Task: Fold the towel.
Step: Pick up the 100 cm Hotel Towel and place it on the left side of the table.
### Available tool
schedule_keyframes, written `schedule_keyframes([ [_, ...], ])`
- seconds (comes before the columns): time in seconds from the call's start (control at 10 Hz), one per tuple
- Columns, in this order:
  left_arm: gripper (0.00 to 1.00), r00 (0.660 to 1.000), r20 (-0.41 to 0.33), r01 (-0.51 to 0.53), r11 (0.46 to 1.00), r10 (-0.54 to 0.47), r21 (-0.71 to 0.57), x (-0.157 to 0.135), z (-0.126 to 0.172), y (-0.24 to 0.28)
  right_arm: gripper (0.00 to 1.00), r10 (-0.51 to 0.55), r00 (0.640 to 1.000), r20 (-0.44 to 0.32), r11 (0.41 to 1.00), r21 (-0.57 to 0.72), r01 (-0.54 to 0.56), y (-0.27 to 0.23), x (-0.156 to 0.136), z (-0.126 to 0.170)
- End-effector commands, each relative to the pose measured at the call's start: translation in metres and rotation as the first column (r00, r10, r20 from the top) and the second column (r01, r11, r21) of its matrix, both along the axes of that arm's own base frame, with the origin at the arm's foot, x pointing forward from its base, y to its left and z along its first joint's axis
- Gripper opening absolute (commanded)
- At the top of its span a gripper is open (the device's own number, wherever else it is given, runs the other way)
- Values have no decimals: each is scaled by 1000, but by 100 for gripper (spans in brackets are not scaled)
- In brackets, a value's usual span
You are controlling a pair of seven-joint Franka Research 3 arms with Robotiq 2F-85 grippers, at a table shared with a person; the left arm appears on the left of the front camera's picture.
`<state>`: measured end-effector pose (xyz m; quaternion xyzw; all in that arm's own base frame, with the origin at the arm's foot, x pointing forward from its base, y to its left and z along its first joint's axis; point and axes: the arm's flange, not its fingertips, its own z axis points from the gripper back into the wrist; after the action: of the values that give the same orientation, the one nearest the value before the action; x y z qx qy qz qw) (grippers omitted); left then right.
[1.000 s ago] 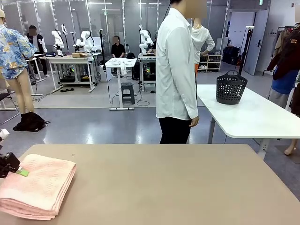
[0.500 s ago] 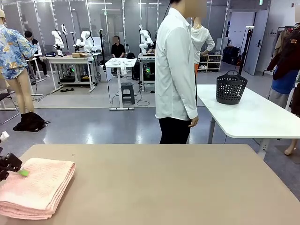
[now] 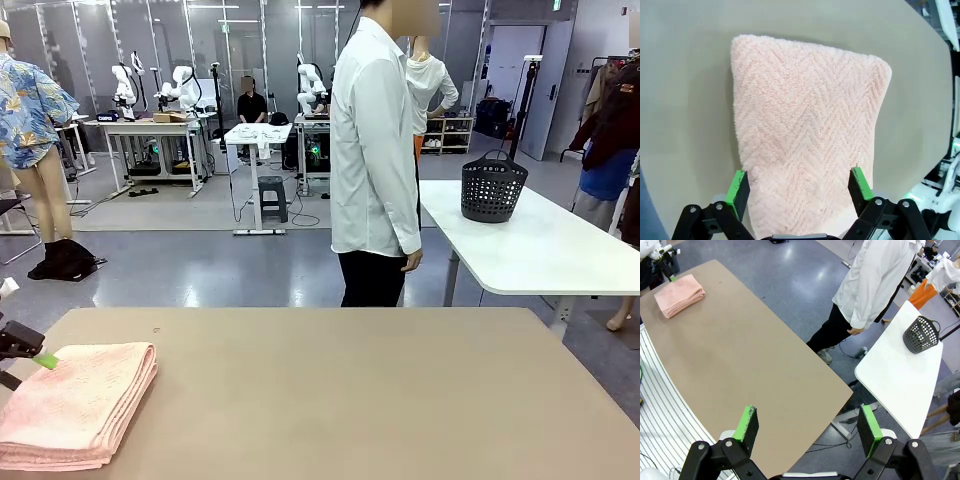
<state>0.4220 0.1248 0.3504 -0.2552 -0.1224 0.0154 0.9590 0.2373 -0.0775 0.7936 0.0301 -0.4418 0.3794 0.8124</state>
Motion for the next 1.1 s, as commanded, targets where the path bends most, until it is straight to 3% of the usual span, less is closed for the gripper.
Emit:
schedule_keyframes([
  [0.0, 100, 999, 30, -21, 998, 19, 57, -11, 27, -1, 100, -4, 1000, -1, 1000, 1, 4, 0, -1, 0],
  [0.3, 100, 997, 77, 25, 998, -30, 65, -19, 48, -9, 100, -4, 1000, -1, 1000, 1, 4, 0, -1, 0],
  [0.4, 100, 998, 62, 9, 998, -13, 55, -6, 40, 2, 100, -4, 1000, -1, 1000, 1, 4, 0, -1, 0],
  [1.0, 100, 998, 62, 9, 998, -13, 55, -6, 40, 2, 100, -4, 1000, -1, 1000, 1, 4, 0, -1, 0],
])
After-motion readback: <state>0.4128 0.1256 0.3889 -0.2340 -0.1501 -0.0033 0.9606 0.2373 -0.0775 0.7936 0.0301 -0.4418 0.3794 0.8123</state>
